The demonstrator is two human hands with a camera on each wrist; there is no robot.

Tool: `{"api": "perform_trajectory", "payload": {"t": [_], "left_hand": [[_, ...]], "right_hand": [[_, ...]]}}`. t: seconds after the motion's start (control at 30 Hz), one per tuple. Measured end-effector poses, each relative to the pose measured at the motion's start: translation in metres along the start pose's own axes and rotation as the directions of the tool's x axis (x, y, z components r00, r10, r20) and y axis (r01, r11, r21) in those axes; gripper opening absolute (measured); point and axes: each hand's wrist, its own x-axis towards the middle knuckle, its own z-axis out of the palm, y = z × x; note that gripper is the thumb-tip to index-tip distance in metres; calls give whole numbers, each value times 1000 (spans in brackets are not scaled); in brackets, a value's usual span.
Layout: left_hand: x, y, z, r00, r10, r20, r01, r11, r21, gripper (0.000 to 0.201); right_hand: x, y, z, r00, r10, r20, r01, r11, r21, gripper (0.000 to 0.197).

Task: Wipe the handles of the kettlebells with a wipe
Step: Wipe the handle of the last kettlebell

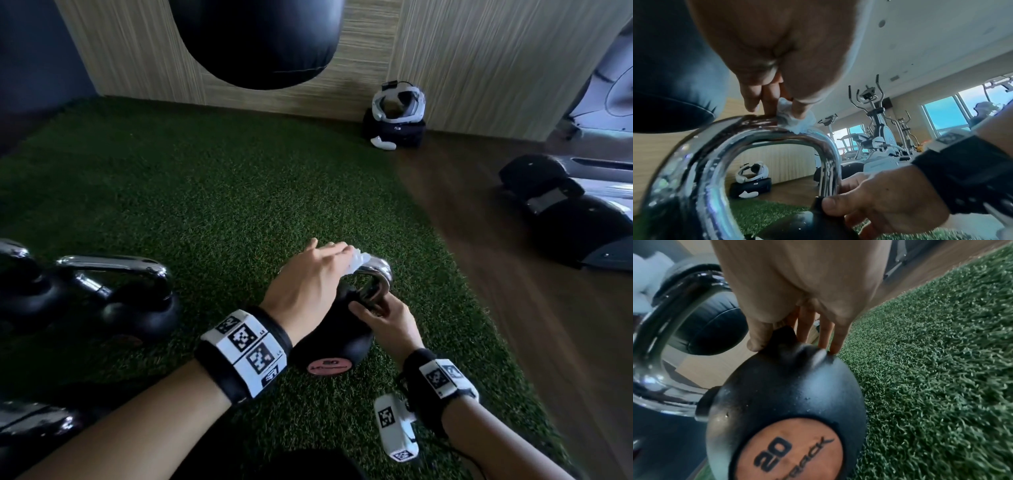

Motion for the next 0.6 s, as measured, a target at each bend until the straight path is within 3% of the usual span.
{"api": "perform_trajectory", "payload": {"t": [0.13, 0.17, 0.33, 0.4, 0.5, 0.6], "left_hand": [[-5, -27, -13, 989, -132, -64, 126, 989, -83, 18], [-8, -37, -16, 982, -176, -66, 171, 982, -83, 21], [-37, -52, -8, 995, -69, -70, 62, 994, -88, 24], [-40, -59, 1, 976, -163, -147, 141, 979, -144, 18], [-46, -75, 11, 896, -391, -209, 331, 904, -271, 33], [-60, -79, 16, 871, -452, -193, 368, 859, -355, 32]], "right_hand": [[1, -1, -3, 999, -33, -25, 31, 994, -100, 33], [1, 0, -3, 999, -33, -27, 30, 994, -103, 34], [-2, -1, -3, 998, -51, -25, 49, 994, -97, 33], [-3, -1, -2, 997, -62, -37, 58, 995, -82, 33], [-3, -1, -2, 997, -55, -51, 52, 996, -67, 34], [-5, -1, -2, 997, -66, -45, 63, 997, -51, 30]]}}
